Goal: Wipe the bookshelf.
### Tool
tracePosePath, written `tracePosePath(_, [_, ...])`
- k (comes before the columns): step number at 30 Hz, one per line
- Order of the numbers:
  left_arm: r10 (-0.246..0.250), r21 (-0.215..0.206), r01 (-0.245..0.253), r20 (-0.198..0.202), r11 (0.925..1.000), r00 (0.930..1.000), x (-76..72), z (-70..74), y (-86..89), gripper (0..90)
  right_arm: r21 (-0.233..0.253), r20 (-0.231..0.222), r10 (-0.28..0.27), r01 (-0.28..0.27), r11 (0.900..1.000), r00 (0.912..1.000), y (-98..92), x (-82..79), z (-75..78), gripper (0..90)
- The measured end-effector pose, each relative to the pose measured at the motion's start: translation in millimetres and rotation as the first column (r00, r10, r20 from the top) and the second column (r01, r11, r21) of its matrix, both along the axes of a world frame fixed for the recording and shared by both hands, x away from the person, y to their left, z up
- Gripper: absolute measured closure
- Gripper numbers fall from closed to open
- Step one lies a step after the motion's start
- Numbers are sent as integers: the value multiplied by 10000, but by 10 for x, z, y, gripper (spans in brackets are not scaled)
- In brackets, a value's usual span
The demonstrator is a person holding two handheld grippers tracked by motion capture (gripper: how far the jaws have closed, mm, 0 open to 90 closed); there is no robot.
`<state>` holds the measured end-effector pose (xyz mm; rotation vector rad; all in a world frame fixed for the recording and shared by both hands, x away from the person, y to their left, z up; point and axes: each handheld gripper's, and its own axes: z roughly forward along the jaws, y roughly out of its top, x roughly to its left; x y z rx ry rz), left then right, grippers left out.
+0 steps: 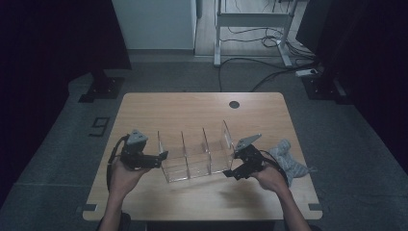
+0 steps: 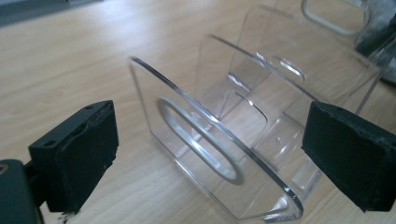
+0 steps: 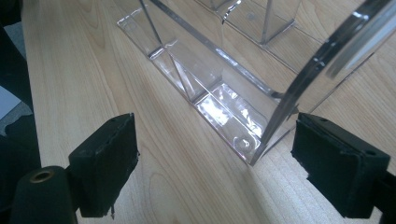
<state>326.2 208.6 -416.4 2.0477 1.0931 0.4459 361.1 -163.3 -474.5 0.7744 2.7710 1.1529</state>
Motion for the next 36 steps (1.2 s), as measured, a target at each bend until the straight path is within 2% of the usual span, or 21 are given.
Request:
tracePosePath(3, [154,379,-146,-199,9992,9997,-18,-133,-88,80,-14,-56,22,-22,10000,10000,2,-7,3,135])
tracePosePath(5, [240,467,-229,-241,9986,9994,-25,-158,-98,106,1,-37,85,-85,10000,10000,3,-4,2,135])
tracePosePath(8, [327,569,-303,-407,9979,9986,-56,-224,-104,204,-11,-46,129,-129,9999,9999,15,-11,5,135])
tracePosePath(9, [344,704,-315,-395,9970,9986,-69,-244,-107,204,-20,-53,109,-109,9999,9999,18,-12,7,137])
tracePosePath(11, [491,841,-454,-415,9954,9979,-78,-269,-101,295,60,-13,60,-60,10000,10000,14,-6,14,140])
tracePosePath(13, [407,692,-371,-508,9969,9979,-70,-286,-89,350,42,101,4,-4,10000,9999,4,-4,33,140])
tracePosePath(14, [363,678,-329,-496,9972,9981,-70,-290,-90,421,-47,249,-55,56,10000,9997,-22,-11,64,138])
tracePosePath(16, [335,821,-302,-386,9962,9987,-75,-285,-92,487,-39,341,-99,100,9999,9994,-42,-12,79,137])
tracePosePath(17, [261,846,-236,-286,9961,9993,-72,-282,-75,527,-34,502,-324,326,9995,9982,-98,-11,114,137])
tracePosePath(19, [277,836,-257,-230,9962,9994,-70,-283,-56,551,-49,555,-496,500,9987,9972,-136,-8,133,136])
tracePosePath(21, [300,589,-286,-227,9979,9993,-68,-296,-11,596,-143,653,-861,872,9961,9941,-227,-4,175,136])
tracePosePath(24, [381,369,-375,-149,9986,9992,-65,-315,44,647,-12,778,-1406,1411,9900,9870,-405,-1,226,136])
tracePosePath(25, [422,367,-418,-94,9984,9991,-62,-319,55,673,-1,864,-1808,1815,9834,9797,-526,-5,253,136])
tracePosePath(26, [471,423,-468,-48,9980,9989,-59,-319,60,673,-1,864,-1808,1815,9834,9797,-526,-5,253,136])
tracePosePath(29, [554,662,-554,20,9963,9985,-29,-313,79,700,-169,1293,-2457,2498,9681,9607,-754,-34,294,136])
tracePosePath(30, [554,662,-554,20,9963,9985,-29,-313,79,707,-169,1293,-2457,2498,9681,9607,-754,-34,294,136])
tracePosePath(32, [636,679,-638,51,9957,9980,-11,-314,98,713,-186,1344,-2837,2887,9572,9494,-864,-44,302,137])
tracePosePath(33, [677,698,-680,63,9952,9977,-3,-315,106,727,-360,1501,-3212,3298,9434,9351,-961,-52,293,137])
tracePosePath(34, [737,725,-740,65,9946,9973,18,-313,124,733,-480,1490,-3364,3466,9368,9299,-1005,-55,282,137])
tracePosePath(35, [737,725,-740,65,9946,9973,18,-313,124,739,-480,1490,-3364,3466,9368,9299,-1005,-55,282,137])
tracePosePath(36, [790,730,-791,54,9942,9969,27,-313,130,739,-526,1440,-3533,3637,9300,9244,-1046,-58,266,138])
